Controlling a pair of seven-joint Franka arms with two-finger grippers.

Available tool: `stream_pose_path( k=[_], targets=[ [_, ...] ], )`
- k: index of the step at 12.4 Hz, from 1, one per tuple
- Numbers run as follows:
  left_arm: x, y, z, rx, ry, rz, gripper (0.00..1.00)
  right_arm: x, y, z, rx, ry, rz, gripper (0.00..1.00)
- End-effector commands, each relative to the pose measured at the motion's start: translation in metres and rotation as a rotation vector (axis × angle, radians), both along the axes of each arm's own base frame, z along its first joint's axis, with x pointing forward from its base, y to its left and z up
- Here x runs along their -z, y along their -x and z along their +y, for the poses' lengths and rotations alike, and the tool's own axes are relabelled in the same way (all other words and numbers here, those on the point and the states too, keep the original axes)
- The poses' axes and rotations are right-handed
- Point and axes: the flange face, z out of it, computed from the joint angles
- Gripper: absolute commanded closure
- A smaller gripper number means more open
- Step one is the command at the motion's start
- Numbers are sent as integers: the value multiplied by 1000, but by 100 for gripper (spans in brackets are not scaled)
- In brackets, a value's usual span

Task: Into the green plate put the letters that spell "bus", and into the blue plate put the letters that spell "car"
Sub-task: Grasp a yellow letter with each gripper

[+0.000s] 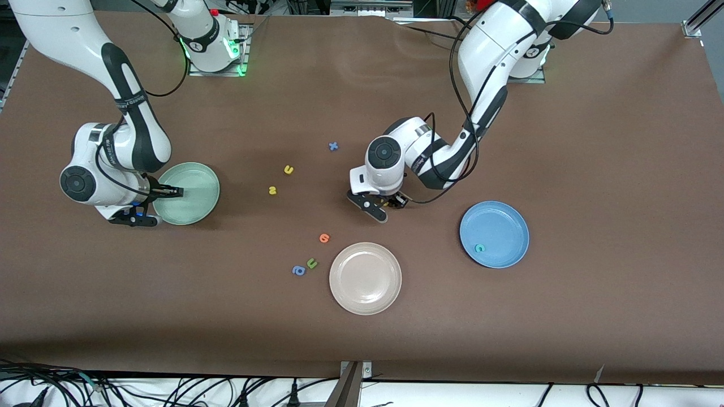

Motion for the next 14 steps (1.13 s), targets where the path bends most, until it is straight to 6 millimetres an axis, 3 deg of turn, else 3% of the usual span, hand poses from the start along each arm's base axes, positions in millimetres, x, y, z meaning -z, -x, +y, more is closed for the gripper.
stream_pose_path(
  k=[1,4,6,8,10,14],
  targets=[
    [-7,-3,3,12,-23,-38,91,-42,-5,57,99,-23,0,1],
    [-44,-19,18,-14,-33,-57,90,-52,-9,139,248,-39,-37,1],
    [-83,-38,48,-46,-61,-49,90,-46,-4,192,340,-39,-72,1],
    [-102,-62,92,3,-83,-17,89,-31,6,234,395,-36,-102,1],
    [-105,-84,141,71,-101,29,88,-13,17,260,411,-39,-121,2],
    [-97,-107,215,161,-106,103,84,23,41,264,422,-52,-156,5]
  ],
)
